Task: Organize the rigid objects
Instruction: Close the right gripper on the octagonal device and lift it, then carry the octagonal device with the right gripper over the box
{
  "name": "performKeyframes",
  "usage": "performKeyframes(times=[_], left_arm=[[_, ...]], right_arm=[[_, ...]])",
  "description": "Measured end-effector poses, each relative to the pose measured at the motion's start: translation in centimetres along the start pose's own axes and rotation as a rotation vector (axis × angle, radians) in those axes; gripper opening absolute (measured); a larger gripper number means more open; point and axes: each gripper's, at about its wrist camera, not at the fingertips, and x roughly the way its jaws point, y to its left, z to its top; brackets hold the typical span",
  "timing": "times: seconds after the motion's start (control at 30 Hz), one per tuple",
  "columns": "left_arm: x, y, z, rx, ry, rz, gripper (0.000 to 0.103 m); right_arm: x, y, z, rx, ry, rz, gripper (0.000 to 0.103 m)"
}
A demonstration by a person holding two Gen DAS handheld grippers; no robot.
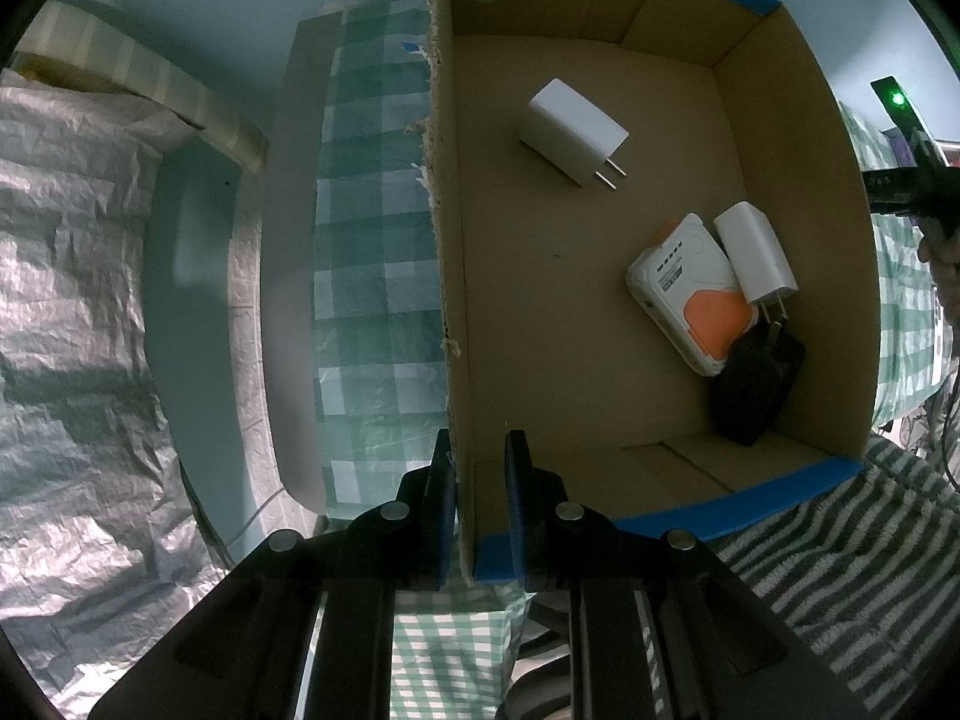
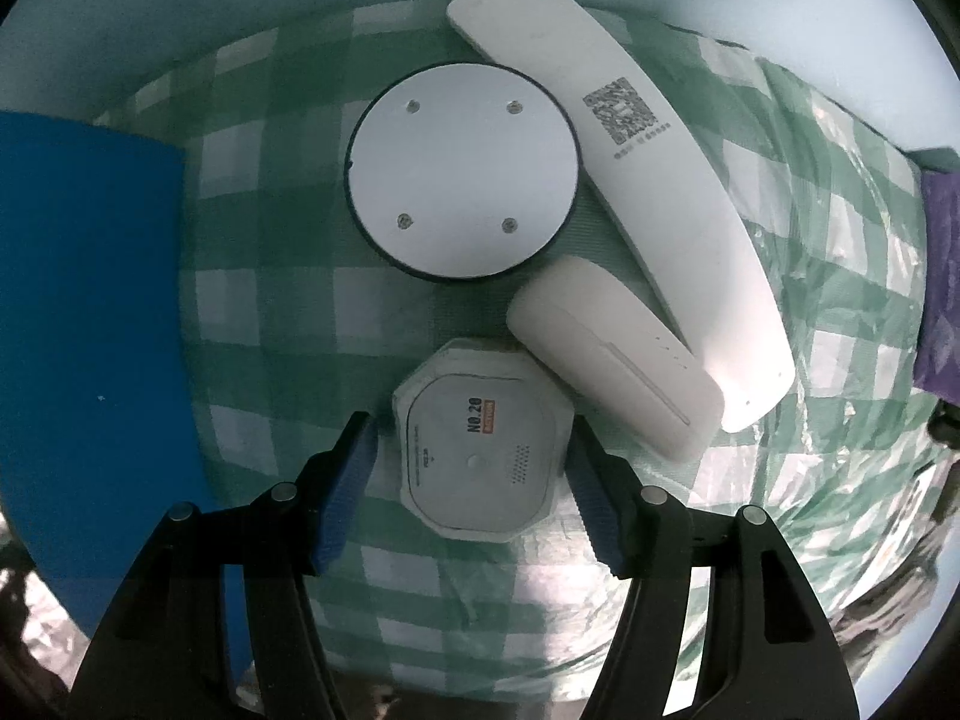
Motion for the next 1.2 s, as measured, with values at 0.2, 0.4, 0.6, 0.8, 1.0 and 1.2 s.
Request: performKeyframes(times=[0.2, 0.4, 0.6, 0.8, 1.0, 1.2], left_arm=[[0.0, -0.1, 0.0, 0.001, -0.004, -0.003, 0.019], [0.0, -0.1, -0.1, 0.001, -0.005, -0.004, 0.019], [0.1, -0.1, -0.1, 0.003, -0.008, -0.003, 0.019], [0.1, 0.0, -0.1, 0.004, -0.008, -0.004, 0.019], [0.1, 0.0, -0.1, 0.004, -0.008, -0.005, 0.019], [0.1, 0.0, -0.1, 0.004, -0.008, -0.005, 0.019]], right_arm=[[0.4, 0.9, -1.5, -0.035, -0.017, -0.022, 0.054], [-0.1, 1.3, -3.4, -0.073, -0.019, 0.006, 0.053], [-2.2, 2.4, -5.0, -0.129, -0.033, 0.013, 0.053], [-6.1, 4.0, -6.1, -0.198, -0.08, 0.029, 0.053], [-10.2, 5.7, -7.1, -0.273, -0.131, 0.039, 0.053], [-13.7, 6.9, -6.6, -0.368, -0.17, 0.063, 0.053]])
